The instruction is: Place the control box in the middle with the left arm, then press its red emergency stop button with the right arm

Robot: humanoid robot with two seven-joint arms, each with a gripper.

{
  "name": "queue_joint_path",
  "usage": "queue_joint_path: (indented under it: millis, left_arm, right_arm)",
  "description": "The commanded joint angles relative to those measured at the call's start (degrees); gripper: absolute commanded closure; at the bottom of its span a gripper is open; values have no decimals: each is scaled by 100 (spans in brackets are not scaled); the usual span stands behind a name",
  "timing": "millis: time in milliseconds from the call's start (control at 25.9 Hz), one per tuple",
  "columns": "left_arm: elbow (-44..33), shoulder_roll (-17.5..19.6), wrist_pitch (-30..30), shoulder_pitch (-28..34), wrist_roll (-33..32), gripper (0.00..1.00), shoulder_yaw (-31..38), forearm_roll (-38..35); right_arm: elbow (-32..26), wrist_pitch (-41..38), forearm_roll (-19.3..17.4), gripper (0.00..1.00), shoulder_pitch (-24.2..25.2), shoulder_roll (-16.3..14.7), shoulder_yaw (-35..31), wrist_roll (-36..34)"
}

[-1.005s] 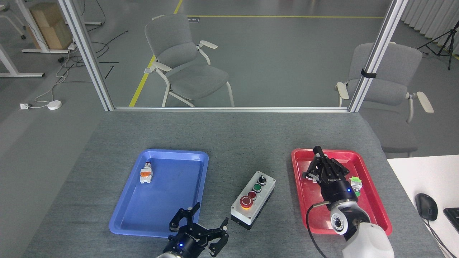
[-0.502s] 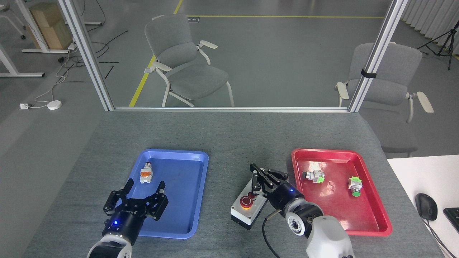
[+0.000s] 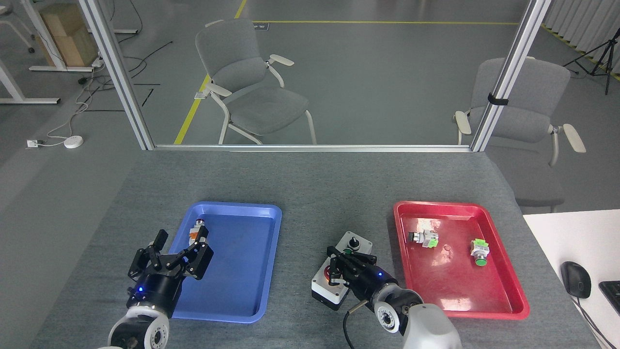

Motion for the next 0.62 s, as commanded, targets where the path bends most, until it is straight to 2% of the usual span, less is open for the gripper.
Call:
queue_joint_path:
  millis: [0,348,541,580]
  left_arm:
    - [2,-72,13,-36,66,1,1,-5]
    - [11,-19,30,-124,31,1,1,-76]
    - [19,-1,30,-124,31,1,-7,-85]
    - [19,7,30,-124,31,1,-8,-85]
  right_arm:
    - [186,-5,0,100,4,69,-4,20]
    - [502,-154,9,100,-14,69,-39,11]
    - [142,-93,-26,100,-181,69,-215,-68]
    - [-7,-75,-26,94,-269,52,-391,-68]
